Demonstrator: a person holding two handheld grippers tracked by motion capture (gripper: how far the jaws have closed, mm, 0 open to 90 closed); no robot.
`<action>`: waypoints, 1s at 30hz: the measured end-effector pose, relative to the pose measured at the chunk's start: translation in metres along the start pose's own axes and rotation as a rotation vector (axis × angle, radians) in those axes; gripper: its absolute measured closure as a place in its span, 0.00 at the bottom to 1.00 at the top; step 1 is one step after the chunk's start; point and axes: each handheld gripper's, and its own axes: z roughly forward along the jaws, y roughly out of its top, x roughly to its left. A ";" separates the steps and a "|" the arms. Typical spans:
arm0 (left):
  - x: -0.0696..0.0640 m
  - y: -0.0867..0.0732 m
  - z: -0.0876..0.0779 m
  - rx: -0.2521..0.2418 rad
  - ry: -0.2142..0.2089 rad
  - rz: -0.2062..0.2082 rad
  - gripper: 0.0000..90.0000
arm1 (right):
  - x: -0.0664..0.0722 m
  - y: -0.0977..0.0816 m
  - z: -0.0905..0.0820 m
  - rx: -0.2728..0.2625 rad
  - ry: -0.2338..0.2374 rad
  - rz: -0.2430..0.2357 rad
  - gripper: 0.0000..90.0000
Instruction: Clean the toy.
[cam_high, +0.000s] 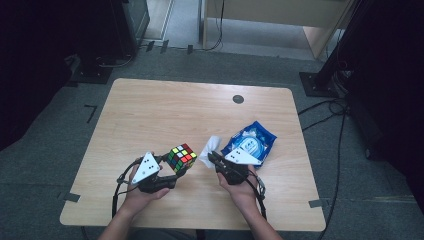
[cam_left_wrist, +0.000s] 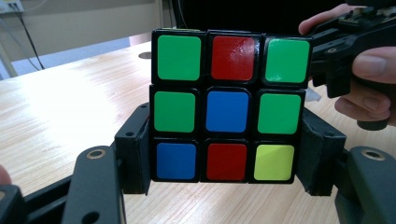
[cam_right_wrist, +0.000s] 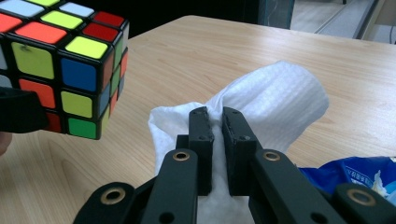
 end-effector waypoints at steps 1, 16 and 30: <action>0.000 0.000 0.000 0.001 0.002 -0.005 0.38 | 0.001 0.001 -0.001 -0.008 0.003 0.003 0.94; -0.002 0.004 0.005 -0.005 -0.076 -0.142 0.38 | 0.055 0.022 -0.021 -0.228 0.180 -0.166 0.94; 0.010 0.002 0.002 -0.015 -0.052 -0.189 0.38 | 0.002 0.006 -0.007 -0.060 -0.075 -0.082 0.94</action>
